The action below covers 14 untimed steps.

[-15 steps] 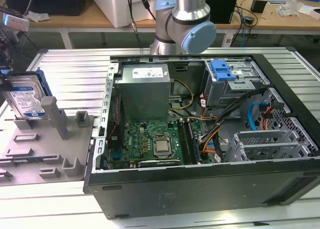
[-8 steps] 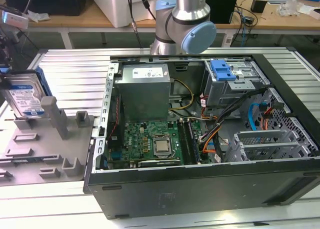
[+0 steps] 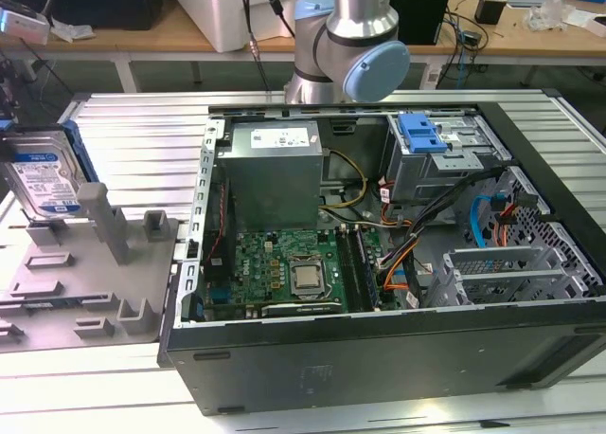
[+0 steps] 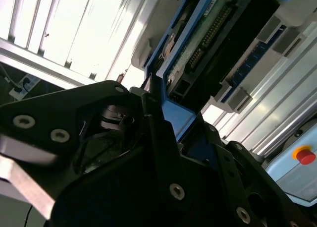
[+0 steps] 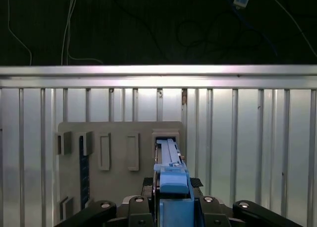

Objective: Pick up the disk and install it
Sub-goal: 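Pick up the disk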

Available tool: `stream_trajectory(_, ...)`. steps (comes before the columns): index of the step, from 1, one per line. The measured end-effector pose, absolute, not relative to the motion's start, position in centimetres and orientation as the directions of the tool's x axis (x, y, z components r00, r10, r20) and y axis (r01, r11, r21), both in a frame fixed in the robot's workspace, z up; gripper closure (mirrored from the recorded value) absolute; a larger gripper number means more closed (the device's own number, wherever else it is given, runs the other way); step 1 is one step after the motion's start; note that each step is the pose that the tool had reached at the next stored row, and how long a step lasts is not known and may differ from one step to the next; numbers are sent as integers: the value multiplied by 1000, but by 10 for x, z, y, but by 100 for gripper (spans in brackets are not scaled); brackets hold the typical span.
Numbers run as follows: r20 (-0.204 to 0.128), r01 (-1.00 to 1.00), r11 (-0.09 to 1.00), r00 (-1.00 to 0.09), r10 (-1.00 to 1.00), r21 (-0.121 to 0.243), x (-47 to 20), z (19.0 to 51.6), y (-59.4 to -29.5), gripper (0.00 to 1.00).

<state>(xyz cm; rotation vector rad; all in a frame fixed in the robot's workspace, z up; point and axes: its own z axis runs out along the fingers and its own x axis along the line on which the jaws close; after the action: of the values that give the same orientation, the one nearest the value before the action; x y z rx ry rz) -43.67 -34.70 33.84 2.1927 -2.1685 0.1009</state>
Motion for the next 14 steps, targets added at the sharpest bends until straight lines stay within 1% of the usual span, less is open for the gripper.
stream_trajectory(14,86,-1000,-11,11,-996,-6,-437,354,-347,63)
